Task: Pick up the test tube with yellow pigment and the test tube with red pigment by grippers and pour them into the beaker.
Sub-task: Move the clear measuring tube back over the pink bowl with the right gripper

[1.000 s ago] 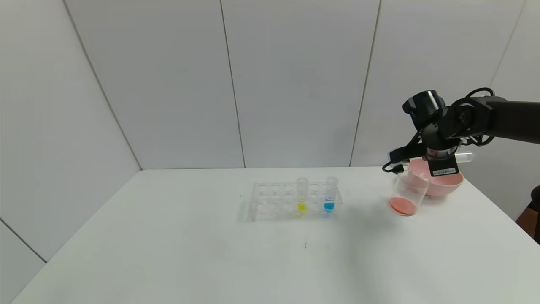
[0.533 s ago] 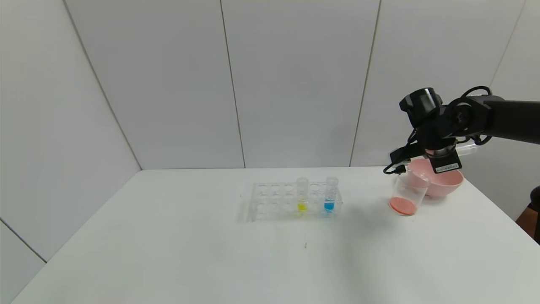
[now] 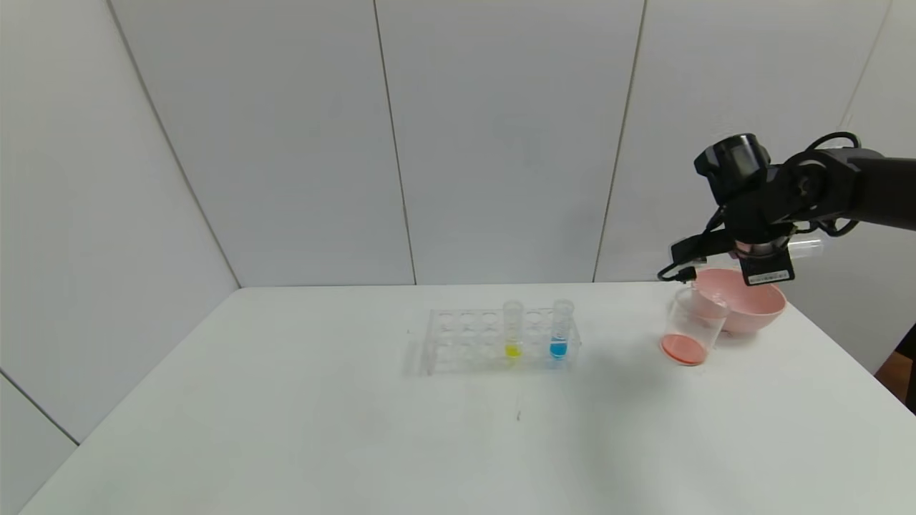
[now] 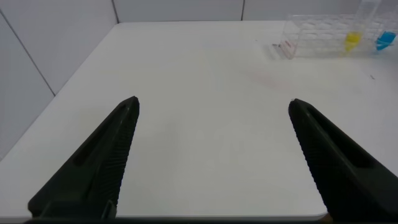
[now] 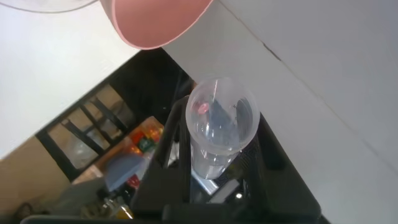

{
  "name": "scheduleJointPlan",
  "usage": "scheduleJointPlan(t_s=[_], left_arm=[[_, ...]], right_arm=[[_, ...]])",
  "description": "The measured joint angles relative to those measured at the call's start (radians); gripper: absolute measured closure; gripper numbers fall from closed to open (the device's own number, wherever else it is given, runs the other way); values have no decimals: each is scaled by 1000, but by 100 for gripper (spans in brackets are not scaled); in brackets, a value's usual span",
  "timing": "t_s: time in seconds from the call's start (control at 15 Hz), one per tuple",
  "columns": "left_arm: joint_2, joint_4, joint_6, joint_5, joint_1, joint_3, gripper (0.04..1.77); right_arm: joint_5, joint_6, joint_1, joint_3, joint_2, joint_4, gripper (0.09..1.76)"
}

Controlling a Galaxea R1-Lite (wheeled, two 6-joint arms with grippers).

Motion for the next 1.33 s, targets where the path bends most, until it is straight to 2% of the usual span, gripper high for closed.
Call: scheduleJointPlan(t_s=[0.4, 0.67, 0.8, 1.0, 1.2, 1.33], left_arm=[[0, 0, 0, 0, 0, 0, 9], [0, 0, 0, 0, 0, 0, 9], [0, 0, 0, 0, 0, 0, 9], [0, 0, 0, 0, 0, 0, 9], [0, 0, 0, 0, 0, 0, 9], [0, 0, 0, 0, 0, 0, 9]], right_arm=[[440, 402, -123, 17, -71, 57, 132], [718, 699, -204, 19, -97, 51, 132], [828, 825, -243, 21, -105, 10, 132], [931, 985, -281, 45, -107, -176, 132], [943, 1036, -309, 133, -107, -311, 132], [944, 1128, -309, 213, -107, -470, 132]])
